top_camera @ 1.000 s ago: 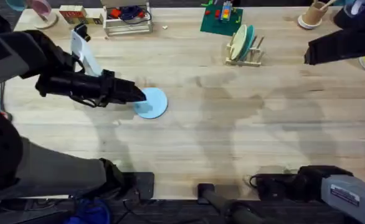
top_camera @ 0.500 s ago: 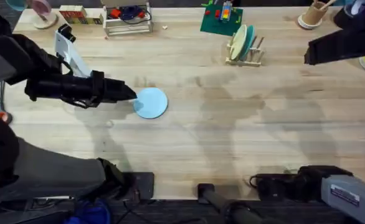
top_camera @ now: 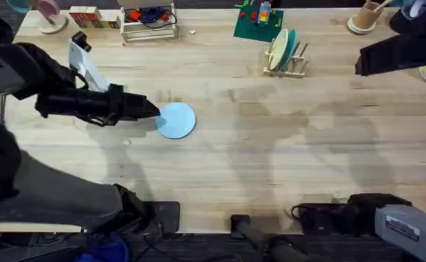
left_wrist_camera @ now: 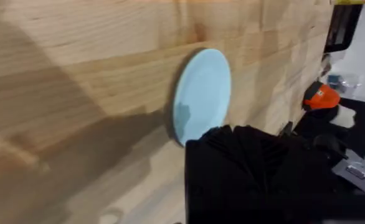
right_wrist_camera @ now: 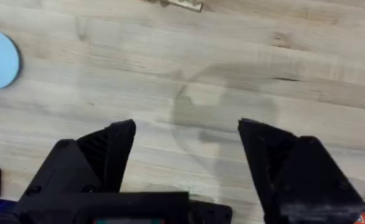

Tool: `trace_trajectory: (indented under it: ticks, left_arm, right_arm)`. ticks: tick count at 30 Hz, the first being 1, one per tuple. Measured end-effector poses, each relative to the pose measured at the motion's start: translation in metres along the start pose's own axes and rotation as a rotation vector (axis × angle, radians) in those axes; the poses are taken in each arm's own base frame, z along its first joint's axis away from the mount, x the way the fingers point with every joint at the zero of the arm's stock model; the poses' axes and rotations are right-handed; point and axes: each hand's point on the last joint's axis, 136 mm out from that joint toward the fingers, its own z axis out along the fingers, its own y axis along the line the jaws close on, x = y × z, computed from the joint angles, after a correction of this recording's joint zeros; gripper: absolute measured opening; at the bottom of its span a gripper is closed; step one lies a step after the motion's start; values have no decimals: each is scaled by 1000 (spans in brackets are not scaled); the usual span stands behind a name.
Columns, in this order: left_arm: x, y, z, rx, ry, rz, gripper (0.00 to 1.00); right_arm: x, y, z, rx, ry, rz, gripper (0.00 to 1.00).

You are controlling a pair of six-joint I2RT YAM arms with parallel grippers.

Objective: Pick up the plates from the table one by one and place each into a slot on the dish rack.

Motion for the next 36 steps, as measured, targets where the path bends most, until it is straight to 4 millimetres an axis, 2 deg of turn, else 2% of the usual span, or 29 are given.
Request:
trace_trajectory:
  ticks: [9,12,36]
  left_arm:
    - [-2,45,30,42,42,-109,41]
    - [-4,42,33,98,37,-167,41]
    - [-5,42,33,97,37,-168,41]
  right_arm:
    - [0,0,0,0,0,0,995]
    - [0,0,0,0,0,0,995]
    - [0,0,0,0,0,0,993]
